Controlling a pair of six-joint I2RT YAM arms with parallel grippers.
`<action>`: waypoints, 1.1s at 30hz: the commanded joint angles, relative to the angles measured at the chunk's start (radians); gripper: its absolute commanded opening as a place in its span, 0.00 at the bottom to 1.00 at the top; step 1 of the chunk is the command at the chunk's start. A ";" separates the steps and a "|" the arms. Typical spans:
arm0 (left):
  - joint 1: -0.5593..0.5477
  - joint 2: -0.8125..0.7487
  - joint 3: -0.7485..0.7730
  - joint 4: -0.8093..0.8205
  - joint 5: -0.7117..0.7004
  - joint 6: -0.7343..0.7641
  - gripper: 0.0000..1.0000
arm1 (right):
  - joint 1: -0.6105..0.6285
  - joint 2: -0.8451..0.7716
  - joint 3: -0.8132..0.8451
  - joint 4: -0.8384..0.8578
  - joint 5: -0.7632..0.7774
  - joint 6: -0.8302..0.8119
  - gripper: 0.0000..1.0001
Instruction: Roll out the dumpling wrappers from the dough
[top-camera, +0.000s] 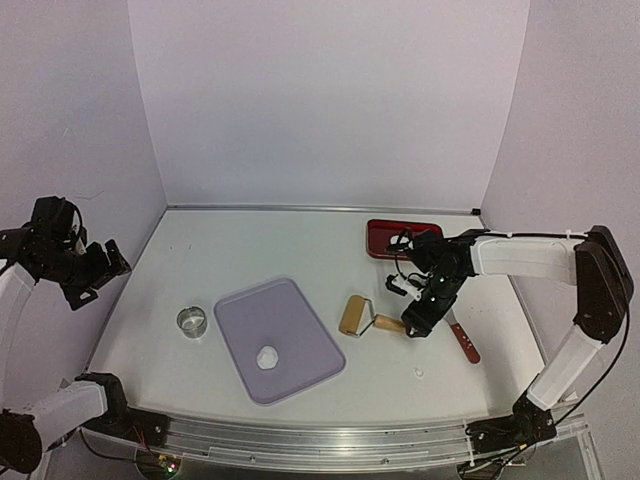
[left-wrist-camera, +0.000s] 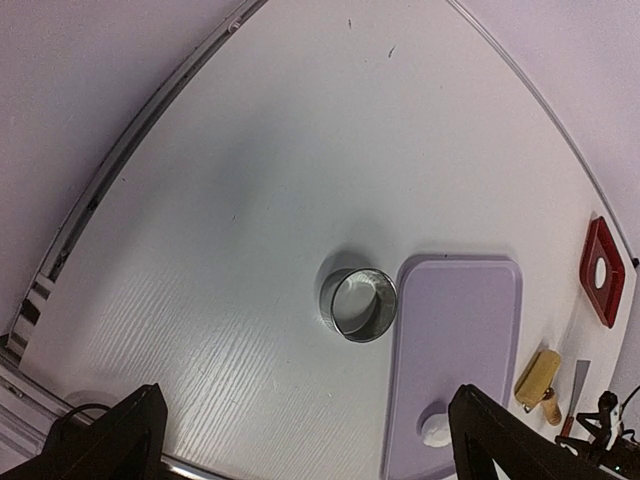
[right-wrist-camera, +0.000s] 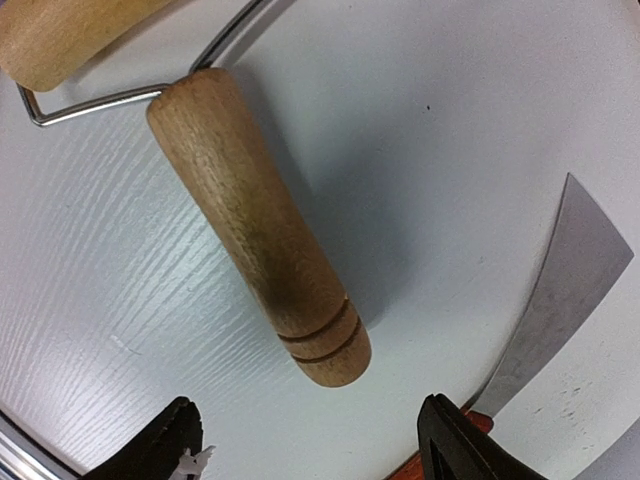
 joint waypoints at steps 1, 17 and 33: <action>-0.002 0.008 -0.004 0.035 0.008 -0.011 1.00 | 0.001 0.057 0.031 0.023 0.046 -0.041 0.75; -0.002 0.014 -0.010 0.040 0.012 -0.011 1.00 | 0.006 0.129 0.028 0.082 0.000 0.002 0.12; -0.002 0.082 0.122 0.183 0.668 0.037 1.00 | 0.227 -0.108 0.277 -0.040 0.105 0.252 0.00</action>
